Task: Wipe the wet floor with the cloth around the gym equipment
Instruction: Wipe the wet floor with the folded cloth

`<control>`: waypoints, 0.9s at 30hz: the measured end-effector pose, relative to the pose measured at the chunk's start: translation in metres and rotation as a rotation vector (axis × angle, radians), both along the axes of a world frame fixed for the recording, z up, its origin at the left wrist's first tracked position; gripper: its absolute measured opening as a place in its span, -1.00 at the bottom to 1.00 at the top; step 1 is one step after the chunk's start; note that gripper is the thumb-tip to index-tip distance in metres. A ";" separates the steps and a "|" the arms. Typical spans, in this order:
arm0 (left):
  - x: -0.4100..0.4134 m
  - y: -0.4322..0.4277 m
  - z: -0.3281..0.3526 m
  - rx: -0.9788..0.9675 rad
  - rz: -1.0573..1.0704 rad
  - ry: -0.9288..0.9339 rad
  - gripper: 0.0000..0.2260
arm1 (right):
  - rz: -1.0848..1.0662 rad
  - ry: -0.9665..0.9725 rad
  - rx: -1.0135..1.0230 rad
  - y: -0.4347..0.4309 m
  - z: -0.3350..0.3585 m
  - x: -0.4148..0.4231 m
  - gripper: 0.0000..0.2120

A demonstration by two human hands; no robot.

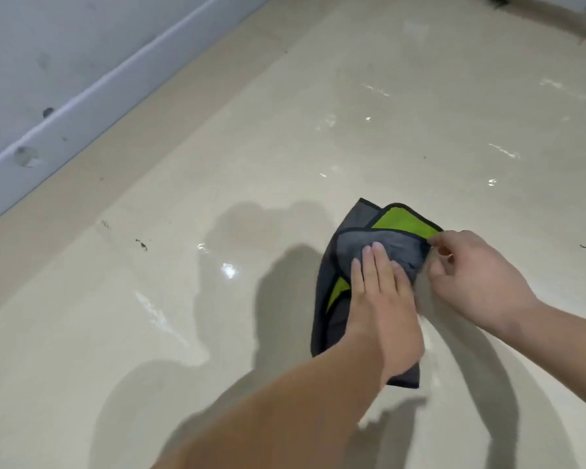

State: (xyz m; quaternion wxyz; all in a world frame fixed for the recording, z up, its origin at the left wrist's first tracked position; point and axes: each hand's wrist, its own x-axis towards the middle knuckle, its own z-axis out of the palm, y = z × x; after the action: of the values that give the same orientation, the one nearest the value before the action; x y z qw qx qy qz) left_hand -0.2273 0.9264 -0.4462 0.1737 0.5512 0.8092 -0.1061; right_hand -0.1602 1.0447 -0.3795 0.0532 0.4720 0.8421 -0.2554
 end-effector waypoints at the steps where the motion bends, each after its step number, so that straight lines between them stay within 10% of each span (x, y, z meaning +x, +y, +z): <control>1: -0.008 -0.006 -0.007 0.067 -0.009 -0.037 -0.29 | -0.006 0.003 -0.009 -0.004 -0.003 -0.009 -0.64; 7: -0.136 -0.043 -0.018 0.316 -0.078 -0.067 -0.30 | 0.081 0.019 -0.047 -0.026 -0.006 -0.053 -0.61; 15: -0.227 -0.128 -0.022 0.278 0.534 0.063 -0.34 | 0.301 0.052 -0.148 -0.061 -0.013 -0.109 -0.60; 23: -0.214 -0.215 -0.017 0.320 -0.054 -0.010 -0.36 | 0.431 0.161 -0.051 -0.101 -0.017 -0.160 -0.54; 27: -0.282 -0.222 -0.022 0.223 0.534 0.088 -0.33 | 0.502 0.054 -0.123 -0.113 -0.013 -0.193 -0.43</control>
State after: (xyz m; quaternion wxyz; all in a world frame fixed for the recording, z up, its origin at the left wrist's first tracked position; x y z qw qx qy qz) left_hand -0.5092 0.7047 -0.4678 0.0986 0.3295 0.9389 0.0093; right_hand -0.3527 0.9317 -0.3927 0.1209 0.2370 0.9169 -0.2975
